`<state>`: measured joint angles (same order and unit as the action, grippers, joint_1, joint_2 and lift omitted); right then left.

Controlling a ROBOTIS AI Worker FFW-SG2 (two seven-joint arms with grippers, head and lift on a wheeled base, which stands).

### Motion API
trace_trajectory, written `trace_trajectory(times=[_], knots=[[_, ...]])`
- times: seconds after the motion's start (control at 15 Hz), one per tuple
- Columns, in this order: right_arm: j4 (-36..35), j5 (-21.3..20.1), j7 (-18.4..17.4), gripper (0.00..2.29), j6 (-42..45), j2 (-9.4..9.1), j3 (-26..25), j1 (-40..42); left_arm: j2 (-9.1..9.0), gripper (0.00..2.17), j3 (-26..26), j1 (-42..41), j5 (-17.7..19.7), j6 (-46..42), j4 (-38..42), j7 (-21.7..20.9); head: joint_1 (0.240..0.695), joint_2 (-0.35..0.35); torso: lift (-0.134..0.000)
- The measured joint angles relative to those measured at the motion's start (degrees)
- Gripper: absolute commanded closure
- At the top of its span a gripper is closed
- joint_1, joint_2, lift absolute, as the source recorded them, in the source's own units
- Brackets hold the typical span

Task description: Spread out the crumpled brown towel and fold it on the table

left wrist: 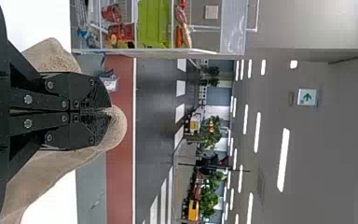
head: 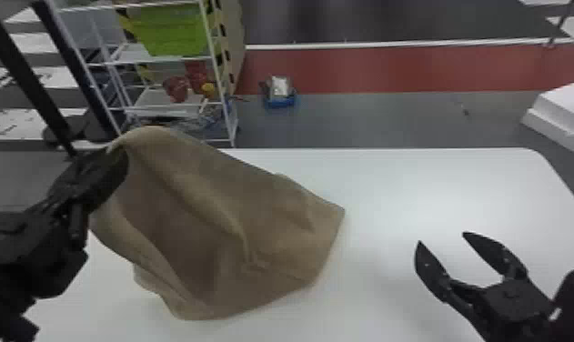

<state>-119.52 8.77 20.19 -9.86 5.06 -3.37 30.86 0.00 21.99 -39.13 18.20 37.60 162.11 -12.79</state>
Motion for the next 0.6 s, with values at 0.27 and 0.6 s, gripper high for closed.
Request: trace_trajectory(times=[0.27, 0.6], knots=[[1.69, -0.16, 9.25, 0.18, 8.39, 0.31, -2.22, -2.56, 0.00, 1.83, 12.05, -0.07, 9.77, -0.83, 1.90, 0.20, 0.695, 0.193, -0.124], [9.63, 0.26, 11.83, 0.19, 25.68, 0.32, -3.60, -6.16, 0.00, 1.83, 22.48, 3.46, 17.04, -0.22, 1.57, 0.05, 0.695, 0.228, -0.124]])
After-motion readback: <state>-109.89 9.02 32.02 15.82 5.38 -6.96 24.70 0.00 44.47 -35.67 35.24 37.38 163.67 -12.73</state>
